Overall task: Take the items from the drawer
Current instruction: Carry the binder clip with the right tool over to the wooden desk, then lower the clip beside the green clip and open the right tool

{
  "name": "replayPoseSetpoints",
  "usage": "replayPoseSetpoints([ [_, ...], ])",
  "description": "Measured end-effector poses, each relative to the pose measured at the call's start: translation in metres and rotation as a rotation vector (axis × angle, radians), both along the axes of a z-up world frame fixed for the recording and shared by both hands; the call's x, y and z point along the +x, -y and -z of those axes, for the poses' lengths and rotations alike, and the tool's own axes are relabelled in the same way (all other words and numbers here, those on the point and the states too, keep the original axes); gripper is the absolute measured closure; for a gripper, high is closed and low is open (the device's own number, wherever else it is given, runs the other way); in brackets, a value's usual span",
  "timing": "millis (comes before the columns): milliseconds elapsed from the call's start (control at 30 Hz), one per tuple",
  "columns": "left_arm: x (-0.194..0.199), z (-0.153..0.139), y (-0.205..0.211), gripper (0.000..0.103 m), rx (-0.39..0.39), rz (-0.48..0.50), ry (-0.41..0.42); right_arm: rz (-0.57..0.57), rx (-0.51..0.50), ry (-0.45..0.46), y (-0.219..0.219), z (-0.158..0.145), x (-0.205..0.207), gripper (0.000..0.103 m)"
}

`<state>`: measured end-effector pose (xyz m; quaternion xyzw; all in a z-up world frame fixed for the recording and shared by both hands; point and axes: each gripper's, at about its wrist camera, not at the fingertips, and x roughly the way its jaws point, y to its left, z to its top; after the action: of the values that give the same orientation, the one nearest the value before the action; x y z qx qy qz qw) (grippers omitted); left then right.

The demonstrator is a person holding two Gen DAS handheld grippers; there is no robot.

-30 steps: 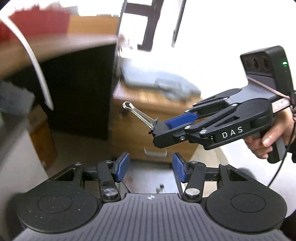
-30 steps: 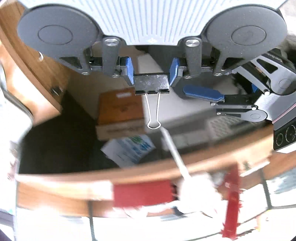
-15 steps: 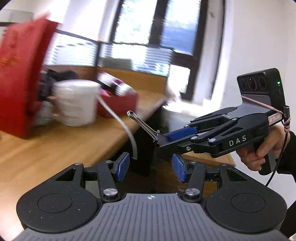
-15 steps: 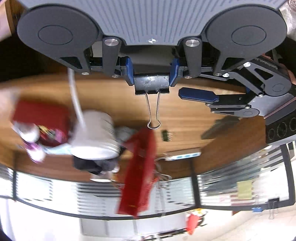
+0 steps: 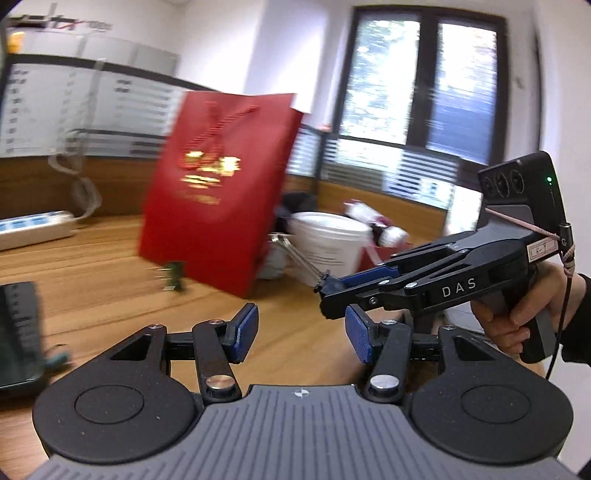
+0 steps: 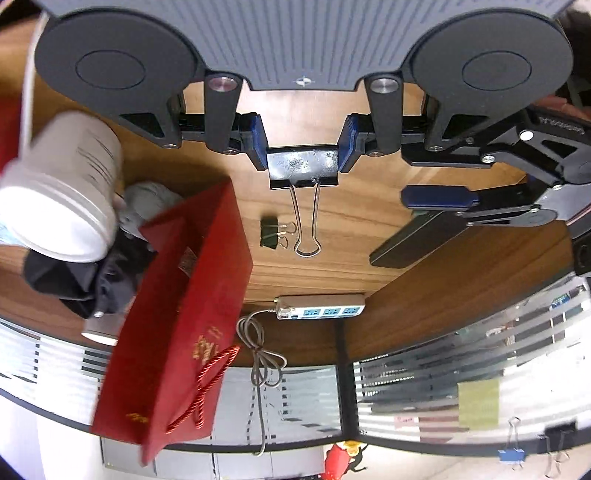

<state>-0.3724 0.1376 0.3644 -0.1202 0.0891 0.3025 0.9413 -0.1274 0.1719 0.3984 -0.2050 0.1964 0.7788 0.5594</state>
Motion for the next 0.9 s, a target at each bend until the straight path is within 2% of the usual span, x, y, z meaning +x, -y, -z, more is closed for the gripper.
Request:
replayPoseSetpoints([
  [133, -0.010, 0.006, -0.014, 0.046, -0.003, -0.066, -0.014, 0.008, -0.001, 0.005, -0.033, 0.008, -0.011, 0.058],
  [467, -0.010, 0.015, -0.032, 0.043, 0.030, -0.071, -0.053, 0.085, -0.014, 0.041, -0.094, 0.029, -0.030, 0.058],
  [667, -0.013, 0.014, -0.032, 0.039, 0.027, -0.060, -0.043, 0.096, -0.001, 0.067, -0.100, 0.034, -0.040, 0.057],
  [767, -0.012, 0.014, -0.028, 0.039, 0.042, -0.052, -0.050, 0.100, 0.002, 0.060, -0.096, 0.033, -0.038, 0.051],
  [900, -0.010, 0.015, -0.026, 0.039, 0.052, -0.044, -0.057, 0.103, 0.009, 0.049, -0.085, 0.031, -0.033, 0.051],
])
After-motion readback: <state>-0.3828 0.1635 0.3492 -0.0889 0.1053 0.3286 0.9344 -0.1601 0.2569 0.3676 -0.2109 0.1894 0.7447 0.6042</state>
